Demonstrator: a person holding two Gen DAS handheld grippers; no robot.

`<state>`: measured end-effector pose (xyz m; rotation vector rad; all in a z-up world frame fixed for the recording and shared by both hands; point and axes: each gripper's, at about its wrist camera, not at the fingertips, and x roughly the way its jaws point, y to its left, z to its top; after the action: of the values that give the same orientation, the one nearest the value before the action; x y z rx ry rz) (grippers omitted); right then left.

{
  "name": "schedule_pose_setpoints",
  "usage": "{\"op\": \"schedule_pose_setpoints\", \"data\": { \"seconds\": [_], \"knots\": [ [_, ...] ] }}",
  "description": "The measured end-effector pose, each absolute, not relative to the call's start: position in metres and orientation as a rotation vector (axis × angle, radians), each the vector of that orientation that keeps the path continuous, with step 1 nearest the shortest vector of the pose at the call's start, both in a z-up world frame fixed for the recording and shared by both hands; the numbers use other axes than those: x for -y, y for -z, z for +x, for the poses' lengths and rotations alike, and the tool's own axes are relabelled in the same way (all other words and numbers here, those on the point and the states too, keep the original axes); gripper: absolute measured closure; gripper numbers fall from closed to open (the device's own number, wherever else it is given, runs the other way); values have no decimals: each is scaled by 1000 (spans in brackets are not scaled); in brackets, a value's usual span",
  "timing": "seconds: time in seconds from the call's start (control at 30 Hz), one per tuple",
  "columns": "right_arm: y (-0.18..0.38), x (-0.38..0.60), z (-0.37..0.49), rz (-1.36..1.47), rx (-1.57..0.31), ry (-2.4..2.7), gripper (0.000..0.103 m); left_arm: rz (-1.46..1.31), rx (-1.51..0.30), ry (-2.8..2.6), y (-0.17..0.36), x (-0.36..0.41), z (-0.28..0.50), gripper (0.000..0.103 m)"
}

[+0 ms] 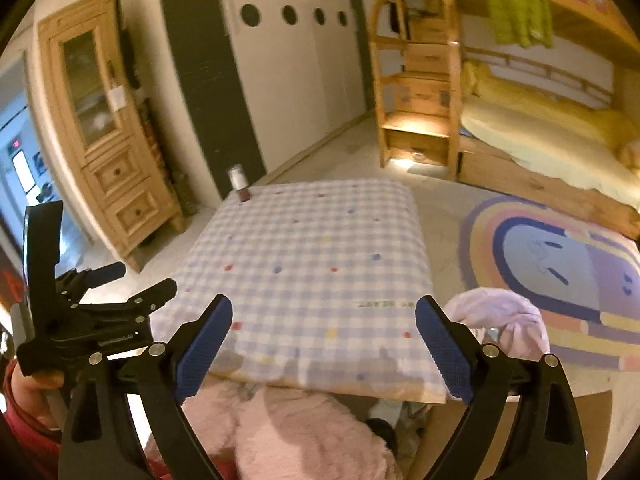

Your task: Collect trash

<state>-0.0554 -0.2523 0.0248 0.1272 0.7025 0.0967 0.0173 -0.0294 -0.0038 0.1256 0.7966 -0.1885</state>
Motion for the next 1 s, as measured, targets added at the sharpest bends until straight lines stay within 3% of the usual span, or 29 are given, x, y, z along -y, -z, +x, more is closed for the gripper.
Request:
{"op": "schedule_pose_setpoints", "data": {
  "seconds": [0.37,1.0],
  "knots": [
    [-34,221,-76,28,-697,-68,11,130,-821,81,1,-22,-22,7],
    [-33,223,-81,23,-700,-68,11,135,-800,77,-9,-17,-25,7]
  ]
}}
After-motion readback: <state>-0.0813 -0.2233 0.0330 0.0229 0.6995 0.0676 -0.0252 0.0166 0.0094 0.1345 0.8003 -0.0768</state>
